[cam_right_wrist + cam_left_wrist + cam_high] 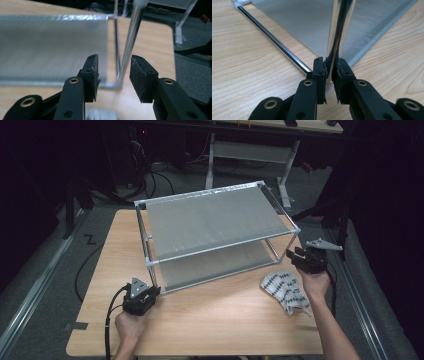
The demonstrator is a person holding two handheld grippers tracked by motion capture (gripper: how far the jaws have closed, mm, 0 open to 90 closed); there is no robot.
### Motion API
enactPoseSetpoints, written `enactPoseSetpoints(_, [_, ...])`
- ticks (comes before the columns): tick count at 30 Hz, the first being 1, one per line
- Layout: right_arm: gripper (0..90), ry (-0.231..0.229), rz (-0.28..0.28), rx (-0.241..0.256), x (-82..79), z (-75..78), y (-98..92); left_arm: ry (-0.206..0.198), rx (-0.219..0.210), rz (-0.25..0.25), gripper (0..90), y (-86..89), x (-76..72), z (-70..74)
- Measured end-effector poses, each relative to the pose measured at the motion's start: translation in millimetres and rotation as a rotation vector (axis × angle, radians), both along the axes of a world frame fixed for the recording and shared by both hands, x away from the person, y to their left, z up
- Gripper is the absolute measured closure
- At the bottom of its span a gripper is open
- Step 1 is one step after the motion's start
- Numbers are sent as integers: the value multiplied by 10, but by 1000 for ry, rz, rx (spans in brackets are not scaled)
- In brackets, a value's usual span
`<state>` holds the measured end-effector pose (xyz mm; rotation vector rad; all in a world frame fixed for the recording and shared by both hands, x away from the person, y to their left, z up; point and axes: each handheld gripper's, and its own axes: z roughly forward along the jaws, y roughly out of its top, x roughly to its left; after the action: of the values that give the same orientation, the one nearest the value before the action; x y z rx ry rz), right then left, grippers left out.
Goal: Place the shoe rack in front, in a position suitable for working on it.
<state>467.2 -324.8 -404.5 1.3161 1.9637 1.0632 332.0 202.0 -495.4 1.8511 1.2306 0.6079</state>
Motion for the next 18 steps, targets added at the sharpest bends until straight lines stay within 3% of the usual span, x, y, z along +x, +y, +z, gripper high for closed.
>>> enactPoseSetpoints(6, [615,2,-32,14,182,90,-5,2,2,-2,802,2,2,3])
enactPoseSetpoints(9, [671,6,-44,25,268,114,-3,5,6,-2,802,2,11,8])
enactPoseSetpoints(18, [801,-6,-47,20,307,105,12,13,5,8,802,29,59,13])
